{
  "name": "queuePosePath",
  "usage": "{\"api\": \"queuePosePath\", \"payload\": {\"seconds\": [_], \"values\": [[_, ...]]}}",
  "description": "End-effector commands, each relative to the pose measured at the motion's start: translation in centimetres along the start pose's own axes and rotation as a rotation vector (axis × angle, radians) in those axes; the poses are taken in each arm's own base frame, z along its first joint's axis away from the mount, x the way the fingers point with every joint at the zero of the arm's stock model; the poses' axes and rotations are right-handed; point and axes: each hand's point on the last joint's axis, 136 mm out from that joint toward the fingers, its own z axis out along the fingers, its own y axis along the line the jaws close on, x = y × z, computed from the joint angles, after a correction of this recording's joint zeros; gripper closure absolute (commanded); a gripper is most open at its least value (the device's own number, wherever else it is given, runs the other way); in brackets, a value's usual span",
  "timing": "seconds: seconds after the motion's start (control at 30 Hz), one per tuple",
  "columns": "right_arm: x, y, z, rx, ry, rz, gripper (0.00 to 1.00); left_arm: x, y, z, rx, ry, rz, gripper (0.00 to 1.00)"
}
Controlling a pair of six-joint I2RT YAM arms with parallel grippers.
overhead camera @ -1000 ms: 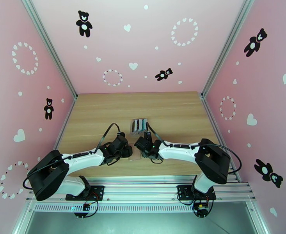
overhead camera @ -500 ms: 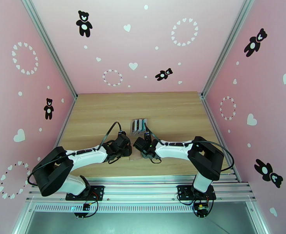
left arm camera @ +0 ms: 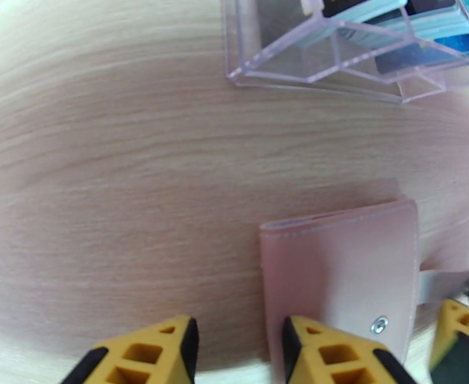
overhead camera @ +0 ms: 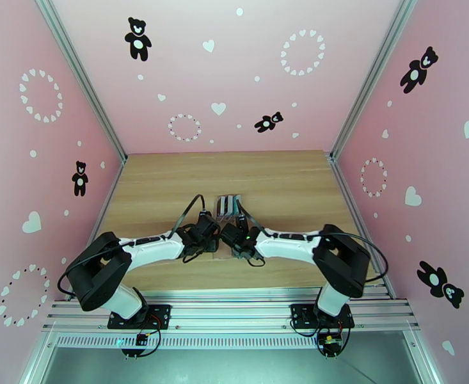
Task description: Put the credit cards into the card holder
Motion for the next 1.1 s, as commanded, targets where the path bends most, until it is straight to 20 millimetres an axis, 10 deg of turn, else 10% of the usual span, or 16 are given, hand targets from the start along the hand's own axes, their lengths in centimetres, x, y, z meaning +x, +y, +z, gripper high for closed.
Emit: {"api": "queuePosePath", "payload": {"seconds": [0.0,0.47,1.07], "values": [[-1.8,1.4,-2.8,-0.106,-0.045,-0.001,0.52,-0.5,0.2,-0.7,-0.019,-0.009,0.036,0.57],[-2.1,7.3,-3.2,-0.351,0.022,-0.054,0.61,-1.1,1.3,-5.0,0.027,-0.108,0.006,0.55],[-0.9,5.2,2.4,-0.416,0.13,0.101,0.63,0.2,-1.6,-4.8,0.238,-0.095,-0.033,0.52]]}}
